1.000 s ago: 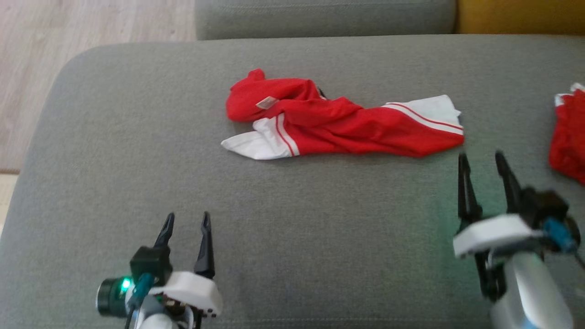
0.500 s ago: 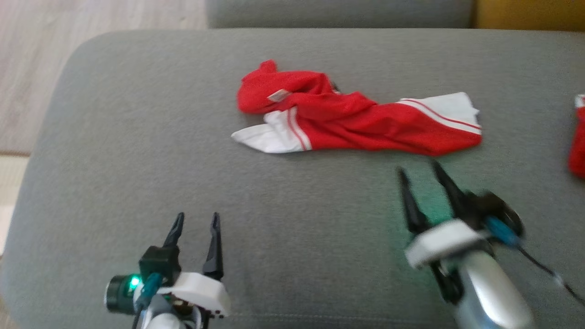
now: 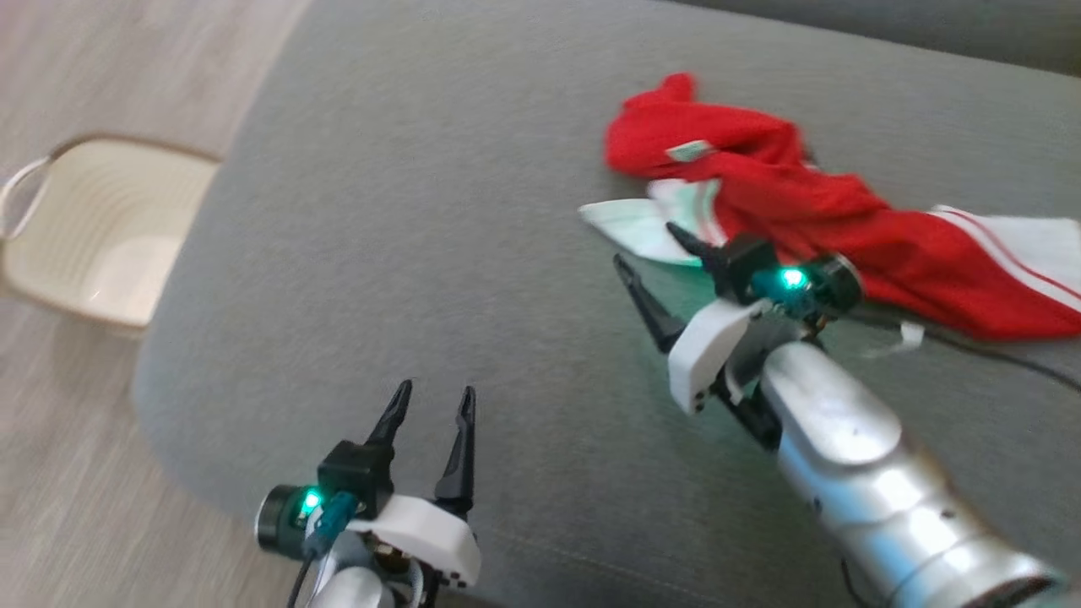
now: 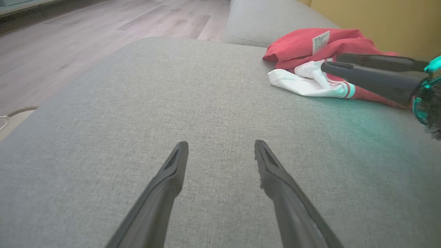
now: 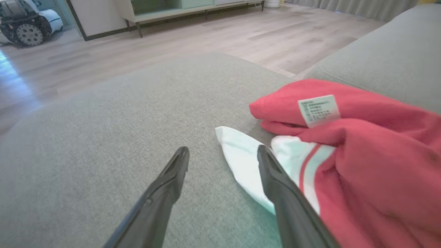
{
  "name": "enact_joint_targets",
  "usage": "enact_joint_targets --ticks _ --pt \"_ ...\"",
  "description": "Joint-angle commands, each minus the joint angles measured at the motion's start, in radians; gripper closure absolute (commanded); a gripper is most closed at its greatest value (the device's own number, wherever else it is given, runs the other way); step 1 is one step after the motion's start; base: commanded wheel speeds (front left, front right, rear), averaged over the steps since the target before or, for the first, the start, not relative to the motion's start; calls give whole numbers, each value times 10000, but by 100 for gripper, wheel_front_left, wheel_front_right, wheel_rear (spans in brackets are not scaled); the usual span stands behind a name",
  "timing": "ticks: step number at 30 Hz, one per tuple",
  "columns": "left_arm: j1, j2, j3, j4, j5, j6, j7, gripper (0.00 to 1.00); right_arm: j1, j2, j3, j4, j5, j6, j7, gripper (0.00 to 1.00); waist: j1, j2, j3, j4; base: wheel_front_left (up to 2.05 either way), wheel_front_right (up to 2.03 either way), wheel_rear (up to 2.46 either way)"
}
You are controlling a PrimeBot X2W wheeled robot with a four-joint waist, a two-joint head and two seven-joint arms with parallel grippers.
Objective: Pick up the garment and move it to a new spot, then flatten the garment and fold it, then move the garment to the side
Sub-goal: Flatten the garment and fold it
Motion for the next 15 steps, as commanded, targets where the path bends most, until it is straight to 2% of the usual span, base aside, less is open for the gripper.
enact_joint_targets --ticks 1,10,12,13,14,15 --pt "-404 12 197 -341 -65 50 -55 0 -487 96 138 -38 35 37 -57 0 0 -1 430 722 0 0 0" --pt "-641 12 -381 -541 -427 129 -55 0 -1884 -158 -98 2690 -88 37 455 2 0 -1 918 1721 0 0 0" --pt "-704 12 -490 -585 -496 184 -55 0 -2136 -170 -209 3362 -205 37 723 30 0 -1 1079 1808 0 0 0" --pt "-726 12 -511 -601 -512 203 -55 0 -2198 -168 -248 3557 -247 37 796 61 0 -1 1131 1809 0 0 0" --pt "-746 12 -528 -619 -533 223 -55 0 -2260 -173 -281 3702 -294 37 793 100 0 -1 1174 1799 0 0 0" --pt "-760 12 -539 -629 -558 248 -55 0 -2332 -194 -372 3794 -330 37 679 100 0 -1 1203 1770 0 0 0"
